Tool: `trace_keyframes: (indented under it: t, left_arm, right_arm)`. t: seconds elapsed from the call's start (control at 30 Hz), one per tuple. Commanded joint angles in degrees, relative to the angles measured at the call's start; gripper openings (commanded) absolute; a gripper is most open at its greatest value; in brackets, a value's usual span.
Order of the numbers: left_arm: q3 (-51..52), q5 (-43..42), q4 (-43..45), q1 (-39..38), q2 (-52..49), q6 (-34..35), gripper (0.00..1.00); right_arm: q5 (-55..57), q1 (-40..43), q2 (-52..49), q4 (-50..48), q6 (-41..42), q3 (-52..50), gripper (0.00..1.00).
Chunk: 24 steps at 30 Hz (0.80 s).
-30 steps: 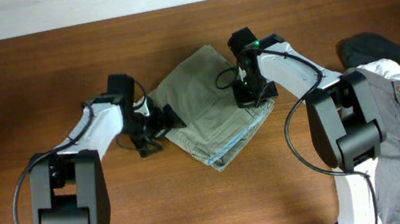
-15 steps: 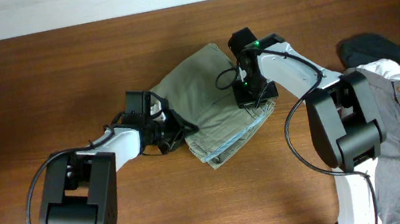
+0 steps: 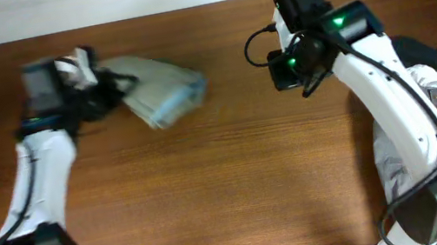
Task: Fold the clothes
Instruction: 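Drag the folded trousers left to the table's left edge with the left gripper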
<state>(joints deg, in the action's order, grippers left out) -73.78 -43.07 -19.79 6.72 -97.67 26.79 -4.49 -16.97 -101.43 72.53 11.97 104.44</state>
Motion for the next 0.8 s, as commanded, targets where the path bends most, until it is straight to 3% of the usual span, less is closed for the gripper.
trace_keyframes:
  t: [0.0,0.1,0.23,0.3,0.37,0.5,0.53,0.57,0.6,0.63,0.67,0.77]
  left_arm:
    - [-1.8,4.0,2.8,9.5,0.9,-4.4,0.0]
    - [-1.8,5.3,2.1,16.2,-1.7,-9.6,0.0]
    - [-1.8,5.4,1.7,20.3,-4.7,-10.6,0.0]
    - [-1.8,7.5,-5.3,21.3,-5.5,-10.6,0.0]
    - [-1.7,19.8,-17.3,21.5,-5.9,-9.8,0.0]
    - [-1.4,27.0,-26.6,21.6,-6.5,-9.6,0.0]
    - [-1.4,27.0,-27.5,21.6,-6.5,-9.4,0.09]
    - [-1.4,27.0,-28.3,21.6,-6.5,-8.9,0.27]
    - [-1.4,26.9,-29.7,21.6,-6.5,-8.2,0.71]
    - [-1.4,26.8,-31.2,21.6,-6.5,-8.3,0.8]
    - [-1.4,26.8,-32.4,21.8,-6.4,-9.7,0.83]
    - [-3.5,23.6,-37.9,24.7,-5.5,-14.3,0.83]
  right_arm:
    - [-0.3,-0.2,0.5,0.6,-0.1,0.4,0.09]
    - [-1.3,-0.2,0.5,1.0,-0.1,0.4,0.09]
    - [-1.3,-0.2,0.5,1.2,-0.2,0.4,0.09]
    - [-1.2,-0.2,0.5,1.2,-0.2,0.4,0.09]
    - [-1.2,-0.2,0.5,1.2,-0.2,0.4,0.09]
    - [-0.9,-0.2,0.5,0.7,-0.2,0.4,0.09]
    - [-0.9,-0.2,0.5,0.6,-0.1,0.4,0.09]
    - [-0.9,-0.2,0.5,0.6,-0.1,0.4,0.09]
    - [-0.9,-0.2,0.5,0.8,-0.2,0.4,0.09]
    - [-0.9,-0.2,0.5,0.9,-0.2,0.4,0.09]
    - [-0.9,-0.2,0.5,1.0,-0.2,0.4,0.09]
    - [-0.8,-0.2,0.5,1.5,-0.2,0.4,0.1]
